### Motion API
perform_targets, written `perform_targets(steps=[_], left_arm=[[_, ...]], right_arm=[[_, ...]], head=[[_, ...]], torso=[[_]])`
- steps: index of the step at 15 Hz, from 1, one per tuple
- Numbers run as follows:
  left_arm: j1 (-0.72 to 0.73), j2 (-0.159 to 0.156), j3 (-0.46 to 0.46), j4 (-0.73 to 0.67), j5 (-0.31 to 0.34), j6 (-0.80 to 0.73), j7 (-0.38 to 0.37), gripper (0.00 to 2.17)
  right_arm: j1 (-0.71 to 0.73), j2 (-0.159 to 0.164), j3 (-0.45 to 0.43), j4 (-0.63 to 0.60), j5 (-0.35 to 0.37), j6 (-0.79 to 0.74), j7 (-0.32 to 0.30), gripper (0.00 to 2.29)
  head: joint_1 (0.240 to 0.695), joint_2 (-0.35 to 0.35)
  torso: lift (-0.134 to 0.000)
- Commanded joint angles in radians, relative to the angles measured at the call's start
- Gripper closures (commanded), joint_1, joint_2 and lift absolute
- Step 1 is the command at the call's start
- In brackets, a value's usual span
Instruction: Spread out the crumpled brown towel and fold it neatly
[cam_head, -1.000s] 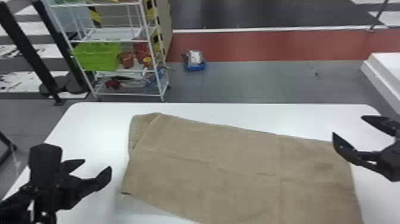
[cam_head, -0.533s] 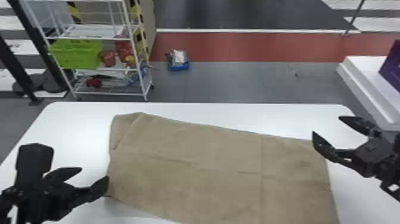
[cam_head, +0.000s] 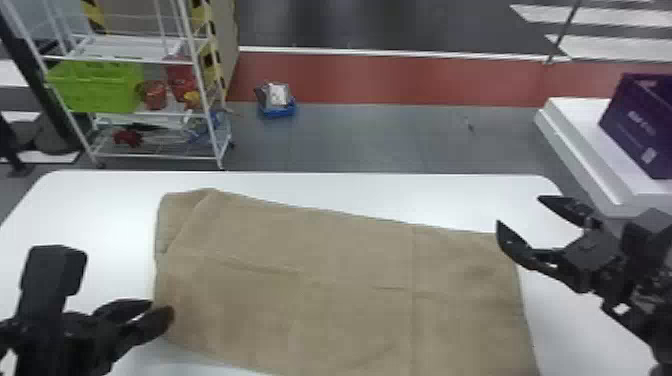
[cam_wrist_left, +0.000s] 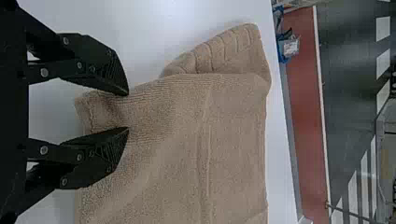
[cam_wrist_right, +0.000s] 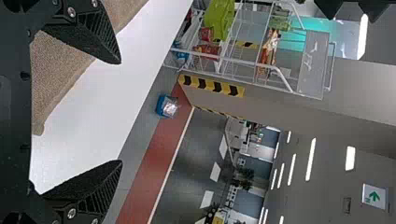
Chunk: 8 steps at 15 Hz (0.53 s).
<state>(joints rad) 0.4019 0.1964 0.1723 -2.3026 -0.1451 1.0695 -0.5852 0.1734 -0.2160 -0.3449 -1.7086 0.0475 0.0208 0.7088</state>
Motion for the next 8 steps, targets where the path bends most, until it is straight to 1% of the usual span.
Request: perform_targets(steps=[1,3,5,7,8], left_arm=[[0.015,-0.009,-0.002,-0.051,-0.001,0.031,0.011,2.14],[0.046,-0.009,-0.004,-0.133,-0.001,0.065,0.008,2.14],[0.094,-0.011,-0.033,-0.212,-0.001,0.068,0.019,2.14],[0.13,-0.008,-0.096,-0.273,-0.002,0.068,0.033,2.14],[0.138,-0.003,-0.155,-0.294,-0.027,0.068,0.045,2.14]], right_arm=[[0.0,0.0,0.0,0.004,0.0,0.0,0.0,0.13],[-0.002,0.0,0.001,0.007,0.0,-0.003,-0.002,0.13],[0.0,0.001,0.006,0.01,0.0,-0.006,-0.006,0.13],[-0.003,0.001,0.011,0.018,0.0,-0.009,-0.006,0.13],[-0.005,0.001,0.014,0.021,0.0,-0.012,-0.006,0.13]], head=[[0.695,-0.07],[0.695,-0.073],[0.695,-0.081],[0.695,-0.103],[0.695,-0.118]], torso=[[-0.122],[-0.122],[-0.122],[-0.122],[-0.122]])
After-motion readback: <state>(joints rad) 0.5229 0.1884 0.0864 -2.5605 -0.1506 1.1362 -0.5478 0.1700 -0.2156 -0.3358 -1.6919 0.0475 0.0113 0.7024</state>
